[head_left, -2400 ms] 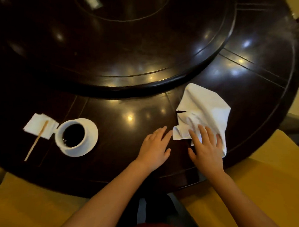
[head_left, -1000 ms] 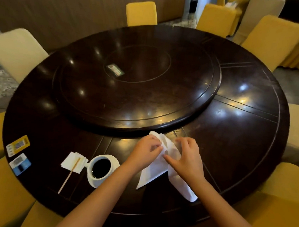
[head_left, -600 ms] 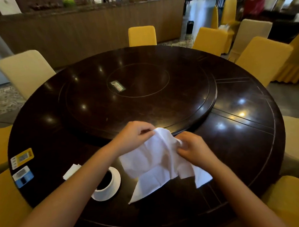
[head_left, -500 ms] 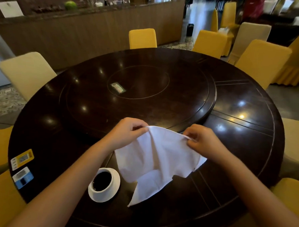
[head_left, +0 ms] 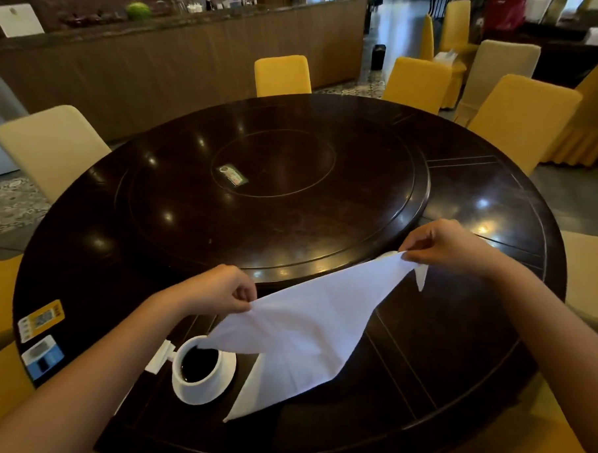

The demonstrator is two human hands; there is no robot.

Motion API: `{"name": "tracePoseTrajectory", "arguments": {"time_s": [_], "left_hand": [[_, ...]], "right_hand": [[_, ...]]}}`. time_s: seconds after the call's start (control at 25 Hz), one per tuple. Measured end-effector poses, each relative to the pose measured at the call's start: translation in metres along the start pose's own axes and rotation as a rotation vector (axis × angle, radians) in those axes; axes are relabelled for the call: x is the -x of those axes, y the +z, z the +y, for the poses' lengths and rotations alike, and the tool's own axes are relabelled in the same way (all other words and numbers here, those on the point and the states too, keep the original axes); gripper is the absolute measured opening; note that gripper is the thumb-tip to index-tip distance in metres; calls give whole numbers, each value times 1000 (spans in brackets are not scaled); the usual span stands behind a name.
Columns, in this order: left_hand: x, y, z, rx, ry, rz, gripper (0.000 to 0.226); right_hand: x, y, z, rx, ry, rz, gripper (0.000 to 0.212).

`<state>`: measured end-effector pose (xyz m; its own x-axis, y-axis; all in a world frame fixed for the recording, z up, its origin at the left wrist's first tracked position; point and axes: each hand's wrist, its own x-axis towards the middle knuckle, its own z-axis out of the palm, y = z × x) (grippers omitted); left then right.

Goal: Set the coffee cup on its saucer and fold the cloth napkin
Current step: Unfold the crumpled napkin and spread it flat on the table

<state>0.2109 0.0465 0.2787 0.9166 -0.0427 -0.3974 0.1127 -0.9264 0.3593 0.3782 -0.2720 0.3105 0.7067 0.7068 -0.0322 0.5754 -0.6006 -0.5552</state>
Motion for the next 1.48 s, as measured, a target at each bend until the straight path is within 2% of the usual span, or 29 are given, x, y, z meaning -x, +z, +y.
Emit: {"name": "tracePoseTrajectory", "arguments": {"time_s": [0.08,0.16,0.32,0.44,0.68,0.8,0.88,1.0,1.16,1.32,1.4,1.48], "left_hand": [[-9,8,-14,12,-42,78,12],[-24,-5,-21,39,-72,233,15],[-60,-79,-10,74,-157,612,13],[-72,-134,2,80,-121,850,12],[-53,-185,24,-205,53,1319,14],[-32,-165,32,-285,128,1460,13],[-24,-125,26,-271,149,1434,14],[-25,-38,8,-213,184,1284,18],[-34,82,-14,-118,155,1022,23],[-35,171,-32,-44,74,738,25],[-33,203,-35,-22,28,637,22],[-30,229,-31,-7,15,589,11]], "right_hand": [[-8,5,5,115,-7,-60,7],[-26,3,10,192,-21,9,8],[-80,-30,8,243,24,345,12],[-109,-61,-6,230,-3,615,13],[-118,-103,-37,253,-268,1019,13],[-101,-101,-28,305,-382,1107,12],[-82,-79,-8,332,-456,1076,12],[-46,-24,36,370,-494,887,11],[5,68,95,339,-420,584,17],[46,146,131,314,-340,332,18],[62,175,145,298,-284,242,8],[75,199,155,287,-222,195,13]]}}
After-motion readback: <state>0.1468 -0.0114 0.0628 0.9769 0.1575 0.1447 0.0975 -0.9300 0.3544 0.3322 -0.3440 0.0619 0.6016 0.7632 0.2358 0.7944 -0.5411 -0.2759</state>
